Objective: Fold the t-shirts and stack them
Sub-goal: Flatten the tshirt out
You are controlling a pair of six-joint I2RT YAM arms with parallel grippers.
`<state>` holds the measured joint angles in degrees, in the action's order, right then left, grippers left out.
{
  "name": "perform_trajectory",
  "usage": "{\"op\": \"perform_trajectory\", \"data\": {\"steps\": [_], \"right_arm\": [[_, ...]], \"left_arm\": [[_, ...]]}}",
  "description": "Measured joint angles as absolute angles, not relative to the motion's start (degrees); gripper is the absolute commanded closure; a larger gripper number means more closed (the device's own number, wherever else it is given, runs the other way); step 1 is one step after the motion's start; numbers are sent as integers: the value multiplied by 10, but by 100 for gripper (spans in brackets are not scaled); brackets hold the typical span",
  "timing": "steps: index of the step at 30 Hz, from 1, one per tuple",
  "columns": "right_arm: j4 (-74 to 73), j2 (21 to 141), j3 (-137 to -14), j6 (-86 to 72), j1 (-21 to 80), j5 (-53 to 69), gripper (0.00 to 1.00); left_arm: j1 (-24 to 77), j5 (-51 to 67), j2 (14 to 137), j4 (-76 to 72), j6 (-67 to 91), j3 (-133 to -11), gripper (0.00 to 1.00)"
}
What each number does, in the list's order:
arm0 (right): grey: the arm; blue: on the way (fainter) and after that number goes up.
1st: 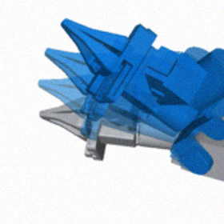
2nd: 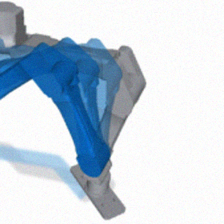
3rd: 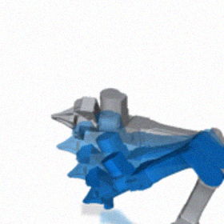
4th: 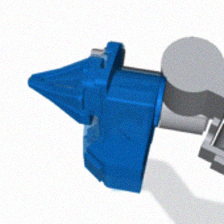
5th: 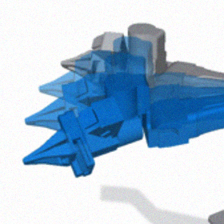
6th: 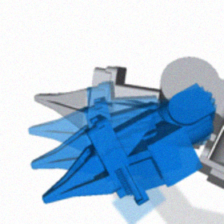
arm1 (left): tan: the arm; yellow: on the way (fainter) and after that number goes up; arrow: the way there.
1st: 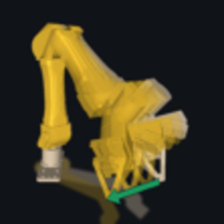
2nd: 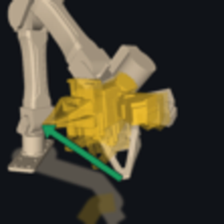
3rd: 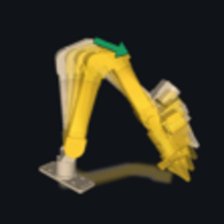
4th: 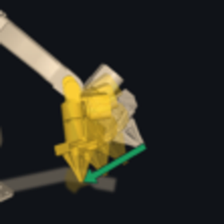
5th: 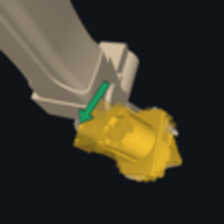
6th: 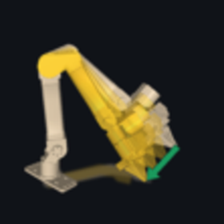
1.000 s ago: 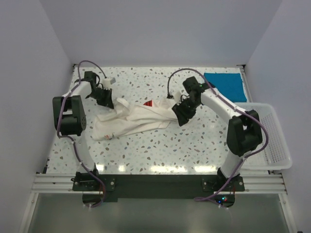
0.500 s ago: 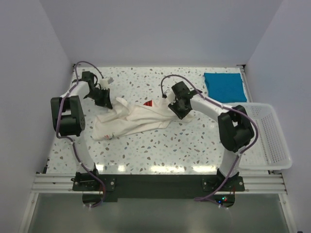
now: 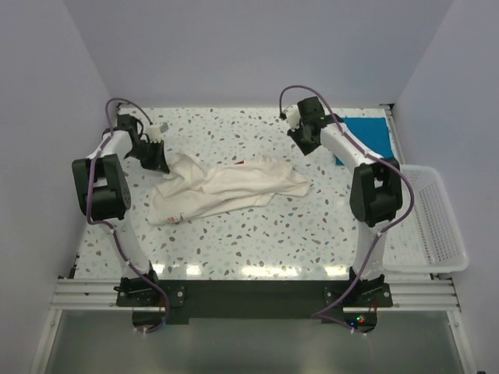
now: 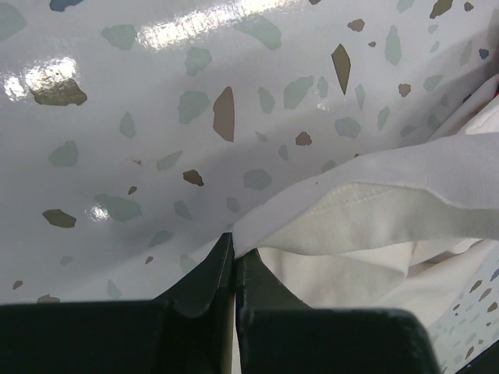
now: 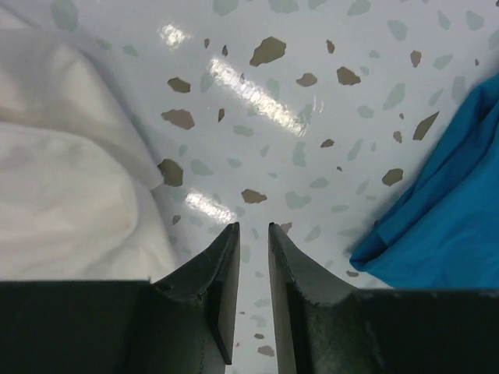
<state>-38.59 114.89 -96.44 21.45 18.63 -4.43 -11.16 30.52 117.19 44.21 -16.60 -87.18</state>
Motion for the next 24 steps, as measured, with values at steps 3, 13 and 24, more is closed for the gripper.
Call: {"op": "perform_trajectory", "data": {"steps": [3, 13, 24], "right_arm": [[-412, 1185, -1014, 208, 164, -7, 56], [-534, 1197, -1042, 142, 170, 130, 47], [-535, 1226, -1042, 94, 240, 25, 49]], "left_arm": [[-113, 304, 1172, 444, -167, -879, 100], [-112, 304, 1172, 444, -171, -883, 100], [-112, 299, 1160, 443, -178, -879, 100]]}}
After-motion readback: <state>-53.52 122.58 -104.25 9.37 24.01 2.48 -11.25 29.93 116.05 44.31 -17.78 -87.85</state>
